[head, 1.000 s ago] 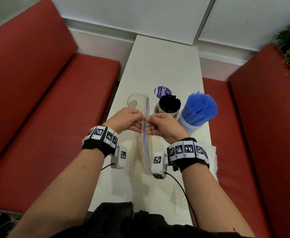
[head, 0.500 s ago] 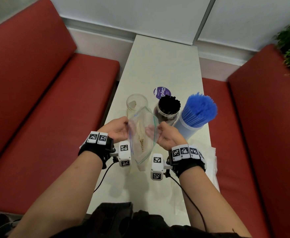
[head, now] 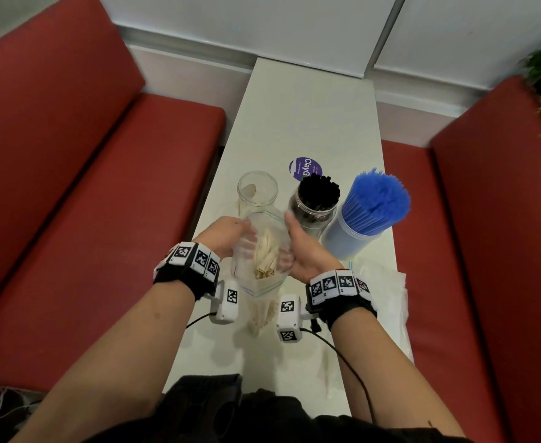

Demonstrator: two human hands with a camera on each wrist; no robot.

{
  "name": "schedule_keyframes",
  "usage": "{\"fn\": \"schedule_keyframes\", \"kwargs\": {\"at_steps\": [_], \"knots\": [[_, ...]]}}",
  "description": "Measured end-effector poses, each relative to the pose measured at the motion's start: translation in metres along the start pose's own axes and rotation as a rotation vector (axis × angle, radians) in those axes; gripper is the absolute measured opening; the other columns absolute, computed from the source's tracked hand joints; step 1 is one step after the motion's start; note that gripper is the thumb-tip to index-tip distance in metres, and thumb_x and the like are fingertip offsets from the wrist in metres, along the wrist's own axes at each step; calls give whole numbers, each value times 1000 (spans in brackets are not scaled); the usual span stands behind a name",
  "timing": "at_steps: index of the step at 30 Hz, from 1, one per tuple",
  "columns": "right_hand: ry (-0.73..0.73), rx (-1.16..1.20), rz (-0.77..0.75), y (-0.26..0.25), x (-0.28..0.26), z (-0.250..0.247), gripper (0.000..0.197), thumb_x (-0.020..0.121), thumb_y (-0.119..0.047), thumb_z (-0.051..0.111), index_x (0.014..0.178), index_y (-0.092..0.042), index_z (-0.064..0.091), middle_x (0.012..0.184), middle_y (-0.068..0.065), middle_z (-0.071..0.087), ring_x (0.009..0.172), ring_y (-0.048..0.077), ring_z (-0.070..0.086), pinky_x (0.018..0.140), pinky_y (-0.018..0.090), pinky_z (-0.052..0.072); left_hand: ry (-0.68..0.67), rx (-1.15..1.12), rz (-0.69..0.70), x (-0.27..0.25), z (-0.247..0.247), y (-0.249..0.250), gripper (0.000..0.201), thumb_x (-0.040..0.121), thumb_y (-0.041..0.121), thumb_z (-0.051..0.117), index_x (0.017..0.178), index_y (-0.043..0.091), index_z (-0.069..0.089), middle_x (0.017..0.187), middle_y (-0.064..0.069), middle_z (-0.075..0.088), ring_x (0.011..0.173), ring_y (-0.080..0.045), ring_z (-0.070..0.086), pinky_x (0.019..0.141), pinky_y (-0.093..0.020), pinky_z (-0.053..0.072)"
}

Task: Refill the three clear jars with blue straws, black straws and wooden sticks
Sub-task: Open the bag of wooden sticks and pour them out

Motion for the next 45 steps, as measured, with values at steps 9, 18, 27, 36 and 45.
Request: {"fn": "schedule_keyframes", "kwargs": {"at_steps": [9, 18, 27, 36, 45], "knots": [[187, -116, 27, 17, 1, -12, 28, 107, -28, 49, 83, -14, 54, 49, -3, 46, 37, 10, 40, 38, 18, 32, -109, -670, -334, -9, 16, -14, 27, 105, 11, 43, 115, -6, 62, 113, -24, 68, 104, -33, 68, 99, -44, 49], [176, 224, 85, 19, -14, -7, 41, 108, -31, 44, 131, 0, 57, 117, 22, 68, 99, 34, 67, 91, 45, 55, -206, -316, -291, -20, 11, -29, 17, 91, 27, 63, 92, 11, 69, 82, -9, 70, 70, -22, 68, 69, -30, 58], [281, -248, -53, 9, -8, -18, 45, 104, -40, 52, 107, 2, 65, 78, 10, 72, 66, 25, 68, 62, 32, 54, -204, 357, 170, -29, 22, 4, 73, 80, 28, 64, 143, 50, 38, 130, 2, 50, 115, -18, 57, 101, -40, 46], [116, -581, -114, -1, -9, -5, 38, 95, -52, 51, 95, -16, 60, 50, -4, 40, 40, 12, 34, 43, 22, 28, -35, 898, 369, -24, 31, 23, 31, 100, 33, 52, 87, 14, 72, 81, -3, 66, 74, -18, 58, 60, -27, 37], [185, -1295, 1, -6, -22, -20, 48, 91, -18, 56, 138, -15, 50, 129, 9, 59, 103, 24, 57, 83, 29, 39, 241, 351, 45, -5, -21, -20, 32, 98, 5, 48, 70, 19, 53, 80, -6, 58, 83, -25, 56, 81, -38, 54]]}}
Point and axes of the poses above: each hand's wrist, its own x-axis towards the middle knuckle, its own z-axis out of the palm, y = z × x, the point moved 6 cm from there along x, towards the middle knuckle
